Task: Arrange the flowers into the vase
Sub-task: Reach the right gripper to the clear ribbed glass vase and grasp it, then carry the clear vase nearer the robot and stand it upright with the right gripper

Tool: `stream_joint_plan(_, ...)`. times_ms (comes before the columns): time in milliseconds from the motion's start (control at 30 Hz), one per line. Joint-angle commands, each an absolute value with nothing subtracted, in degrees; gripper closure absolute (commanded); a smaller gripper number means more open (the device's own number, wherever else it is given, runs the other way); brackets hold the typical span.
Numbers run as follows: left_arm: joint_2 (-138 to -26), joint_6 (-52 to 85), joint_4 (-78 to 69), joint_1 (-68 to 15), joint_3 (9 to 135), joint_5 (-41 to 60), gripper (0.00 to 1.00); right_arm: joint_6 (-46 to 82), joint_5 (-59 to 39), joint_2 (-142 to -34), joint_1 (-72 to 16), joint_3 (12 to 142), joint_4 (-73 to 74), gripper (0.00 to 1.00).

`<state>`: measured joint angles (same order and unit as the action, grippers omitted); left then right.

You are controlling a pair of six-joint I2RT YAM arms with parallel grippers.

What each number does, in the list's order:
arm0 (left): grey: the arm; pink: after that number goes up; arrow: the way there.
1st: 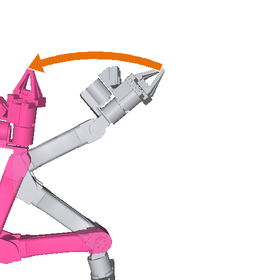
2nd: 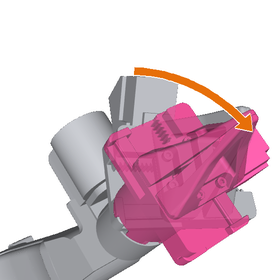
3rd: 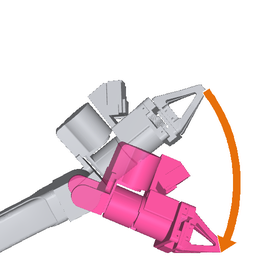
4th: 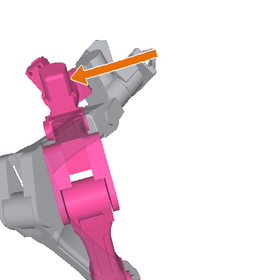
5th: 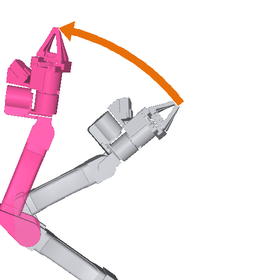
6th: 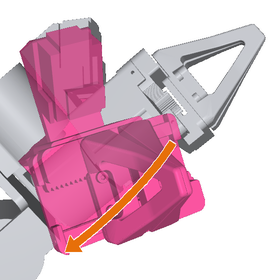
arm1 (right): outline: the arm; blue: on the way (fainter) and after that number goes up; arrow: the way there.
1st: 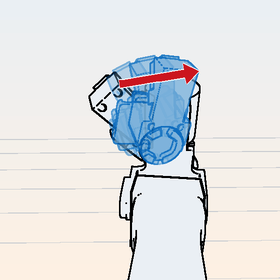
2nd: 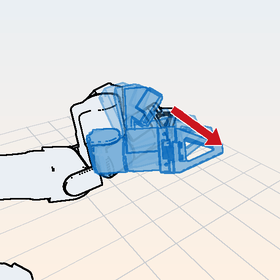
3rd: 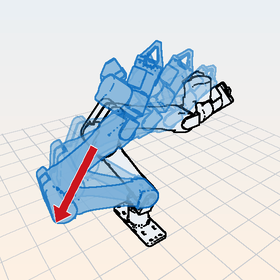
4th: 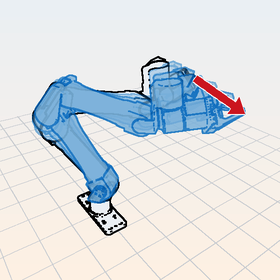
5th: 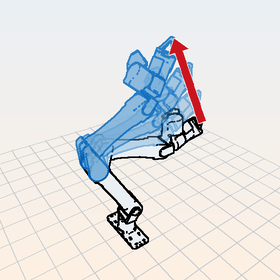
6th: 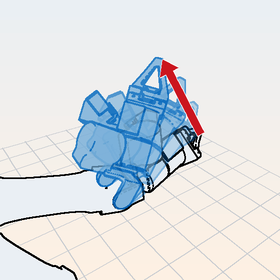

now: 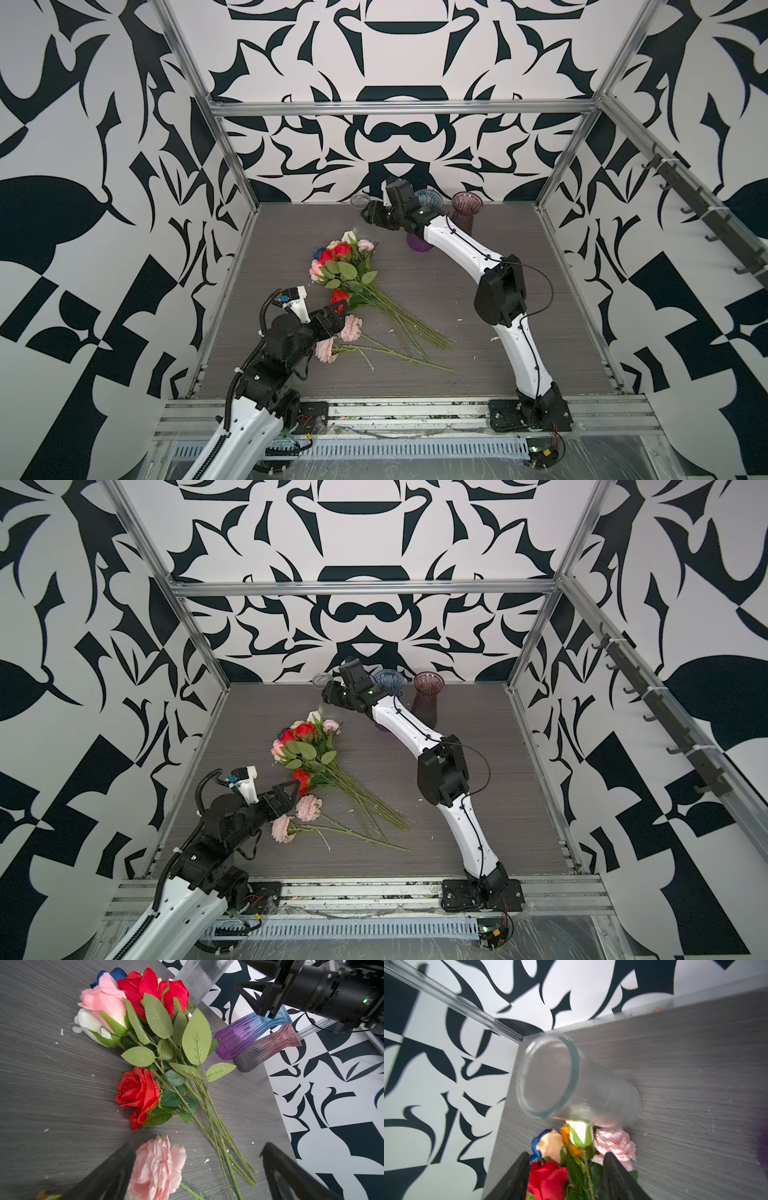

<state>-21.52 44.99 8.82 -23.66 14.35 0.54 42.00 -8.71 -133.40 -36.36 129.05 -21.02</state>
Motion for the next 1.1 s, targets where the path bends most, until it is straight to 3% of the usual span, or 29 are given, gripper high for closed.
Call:
stream_joint_plan(0,-21.45,44.8,7.3,-23.14,13.62,1.88,0.0,44.9,-4.78,-131.83,-36.65,131.57,-18.35,0.39)
stream_joint_plan(200,-20.92,44.87,7.38,-22.7,13.36,2.29,0.01,45.8,0.62,-136.75,-36.89,141.1,-25.22,0.4)
stream_joint_plan(633,-21.01,44.96,7.29,-22.32,13.27,2.81,0.0,47.93,1.41,-146.61,-36.74,155.38,-26.31,0.4)
stream_joint_plan(1067,-22.22,45.0,6.86,-21.8,13.53,3.6,0.0,46.93,1.73,-144.49,-36.3,147.86,-28.94,0.46)
